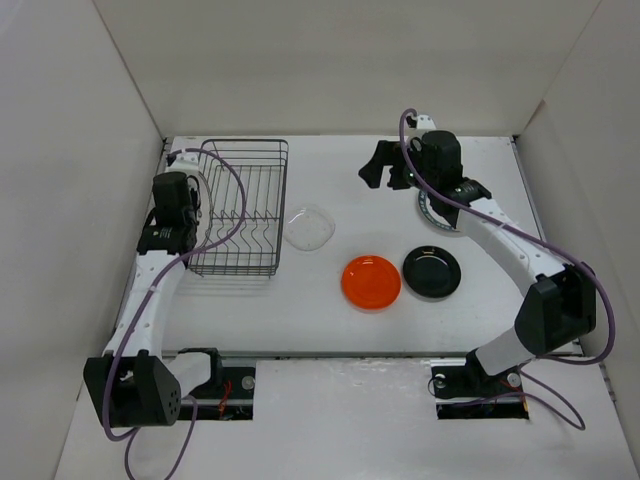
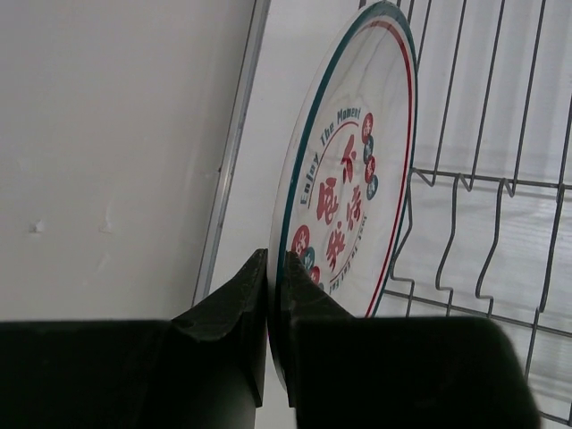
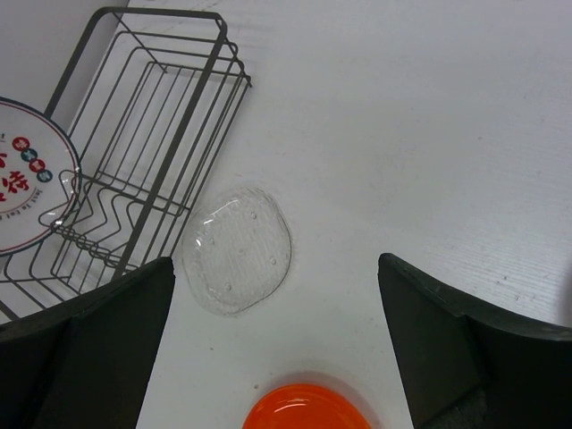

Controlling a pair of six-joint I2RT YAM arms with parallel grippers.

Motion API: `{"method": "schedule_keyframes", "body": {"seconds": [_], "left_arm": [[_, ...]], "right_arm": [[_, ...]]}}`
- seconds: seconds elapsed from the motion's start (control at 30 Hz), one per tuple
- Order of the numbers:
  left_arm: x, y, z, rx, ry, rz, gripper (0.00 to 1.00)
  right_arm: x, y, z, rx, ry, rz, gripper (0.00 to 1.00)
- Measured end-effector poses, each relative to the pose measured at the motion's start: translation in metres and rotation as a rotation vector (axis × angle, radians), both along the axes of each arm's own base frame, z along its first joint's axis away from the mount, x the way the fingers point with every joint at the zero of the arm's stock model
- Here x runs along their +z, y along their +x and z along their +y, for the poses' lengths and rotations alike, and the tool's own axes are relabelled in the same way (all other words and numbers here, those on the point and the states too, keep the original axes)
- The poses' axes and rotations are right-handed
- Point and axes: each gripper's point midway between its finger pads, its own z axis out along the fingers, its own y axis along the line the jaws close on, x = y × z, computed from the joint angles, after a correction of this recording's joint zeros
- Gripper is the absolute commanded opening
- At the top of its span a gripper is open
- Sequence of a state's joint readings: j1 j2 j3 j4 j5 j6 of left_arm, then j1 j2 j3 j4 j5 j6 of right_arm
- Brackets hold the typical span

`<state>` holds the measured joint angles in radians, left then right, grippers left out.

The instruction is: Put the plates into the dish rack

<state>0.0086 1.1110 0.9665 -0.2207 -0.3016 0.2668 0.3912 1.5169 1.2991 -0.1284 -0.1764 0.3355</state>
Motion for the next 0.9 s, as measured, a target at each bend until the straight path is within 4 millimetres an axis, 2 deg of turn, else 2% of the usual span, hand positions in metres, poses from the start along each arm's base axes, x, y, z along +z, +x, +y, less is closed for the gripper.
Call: {"method": "schedule_keyframes", "body": {"seconds": [0.07, 0.13, 0.2, 0.27, 0.37, 0.47, 0.5, 0.57, 0.7, 0.9], "left_arm": [[-0.007, 0.0, -0.001, -0.002, -0.009, 0.014, 0.15], [-0.011, 0.0, 0.0, -0.003, -0.016, 0.015, 0.23], [-0.013, 0.0, 0.001, -0.003, -0.024, 0.018, 0.35], [-0.014, 0.001, 0.0, -0.006, -0.034, 0.016, 0.41], [-0.015, 0.002, -0.002, -0.016, -0.044, 0.016, 0.53], [-0.014, 0.002, -0.006, -0.032, -0.057, 0.018, 0.67], [-0.014, 0.002, -0.008, -0.04, -0.064, 0.02, 0.8], [-0.01, 0.002, -0.01, -0.05, -0.077, 0.021, 0.97], [0.017, 0.005, -0.018, -0.082, -0.108, -0.016, 1.0], [0.075, 0.007, -0.029, -0.135, -0.146, -0.129, 1.0]], "right_arm": [[-0.001, 0.0, 0.001, 0.004, 0.0, 0.002, 1.0], [-0.005, 0.002, 0.003, 0.018, -0.004, 0.005, 1.0], [-0.017, 0.005, 0.008, 0.039, -0.013, 0.028, 1.0], [-0.032, 0.011, 0.015, 0.072, -0.023, 0.056, 1.0], [-0.07, 0.022, 0.028, 0.123, -0.041, 0.119, 1.0], [-0.115, 0.023, 0.035, 0.167, -0.058, 0.207, 0.99], [-0.13, 0.022, 0.038, 0.184, -0.062, 0.238, 0.97], [-0.156, 0.019, 0.043, 0.213, -0.067, 0.293, 0.93], [-0.186, 0.01, 0.054, 0.261, -0.071, 0.36, 0.88], [-0.193, 0.002, 0.079, 0.331, -0.05, 0.378, 0.76]]}}
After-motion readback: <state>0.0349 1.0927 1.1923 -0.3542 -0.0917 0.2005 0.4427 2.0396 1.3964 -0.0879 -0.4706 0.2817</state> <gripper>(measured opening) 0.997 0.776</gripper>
